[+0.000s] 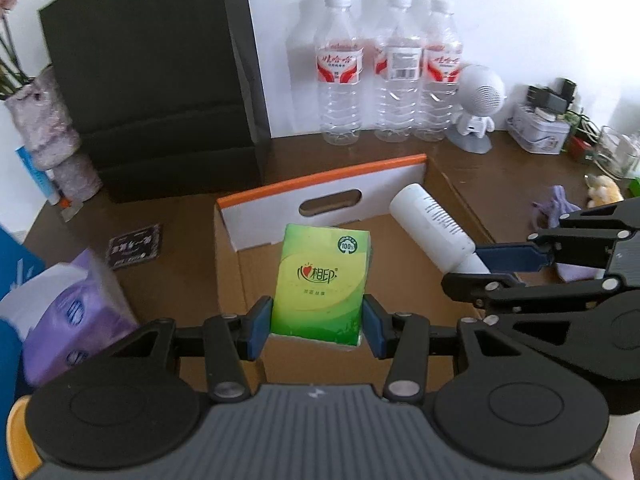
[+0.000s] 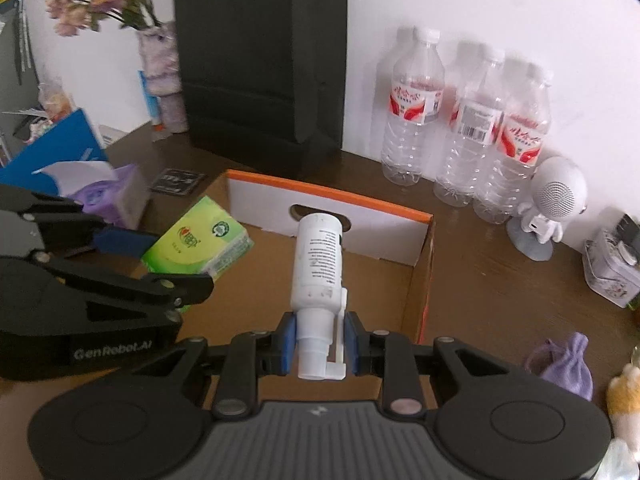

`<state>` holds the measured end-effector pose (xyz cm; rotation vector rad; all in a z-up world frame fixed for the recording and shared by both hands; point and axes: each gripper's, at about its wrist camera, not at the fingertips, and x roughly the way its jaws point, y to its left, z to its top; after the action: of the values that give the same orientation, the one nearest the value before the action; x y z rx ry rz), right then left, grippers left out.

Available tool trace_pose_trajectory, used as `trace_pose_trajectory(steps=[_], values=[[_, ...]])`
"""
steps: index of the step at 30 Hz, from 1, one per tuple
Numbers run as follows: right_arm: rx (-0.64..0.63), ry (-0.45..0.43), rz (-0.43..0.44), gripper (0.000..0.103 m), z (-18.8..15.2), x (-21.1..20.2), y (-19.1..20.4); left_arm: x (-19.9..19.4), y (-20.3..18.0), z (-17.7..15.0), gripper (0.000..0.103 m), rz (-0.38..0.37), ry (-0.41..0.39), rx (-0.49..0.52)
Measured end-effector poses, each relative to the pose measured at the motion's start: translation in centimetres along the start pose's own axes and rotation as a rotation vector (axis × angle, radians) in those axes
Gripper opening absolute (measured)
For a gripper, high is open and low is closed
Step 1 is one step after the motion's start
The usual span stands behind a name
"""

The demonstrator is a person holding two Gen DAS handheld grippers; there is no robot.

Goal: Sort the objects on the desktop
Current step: 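Carry the tissue pack with the left gripper while the right gripper carries the spray bottle over the orange tray, then open the left gripper releasing the tissue pack while the right gripper releases the spray bottle into the tray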

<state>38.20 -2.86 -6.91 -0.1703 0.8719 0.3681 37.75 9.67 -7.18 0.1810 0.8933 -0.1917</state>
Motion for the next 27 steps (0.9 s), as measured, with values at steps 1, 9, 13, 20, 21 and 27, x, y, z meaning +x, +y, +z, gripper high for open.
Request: trace_pose_trajectory(steps=[1, 9, 13, 20, 21, 27], values=[[0.001, 0.005, -0.005, 0.024, 0.3, 0.8, -0.2, 0.9, 0.1, 0.4, 0.048, -0.002, 0.004, 0.003], [-0.018, 0.049, -0.032, 0.024, 1.7, 5.7, -0.9, 5.9, 1.4, 2.1, 0.048, -0.024, 0.048, 0.02], [-0.026, 0.067, -0.039, 0.024, 2.1, 7.0, -1.1, 7.3, 1.6, 2.5, 0.048, -0.027, 0.059, 0.025], [-0.02, 0.097, -0.044, 0.024, 2.0, 8.5, -1.4, 8.8, 1.7, 2.6, 0.049, -0.024, 0.091, 0.019], [-0.022, 0.104, -0.044, 0.024, 1.9, 8.7, -1.4, 9.0, 1.8, 2.6, 0.049, -0.023, 0.098, 0.015], [-0.033, 0.131, -0.04, 0.024, 1.7, 9.4, -1.2, 9.8, 1.9, 2.8, 0.049, -0.021, 0.111, 0.011]])
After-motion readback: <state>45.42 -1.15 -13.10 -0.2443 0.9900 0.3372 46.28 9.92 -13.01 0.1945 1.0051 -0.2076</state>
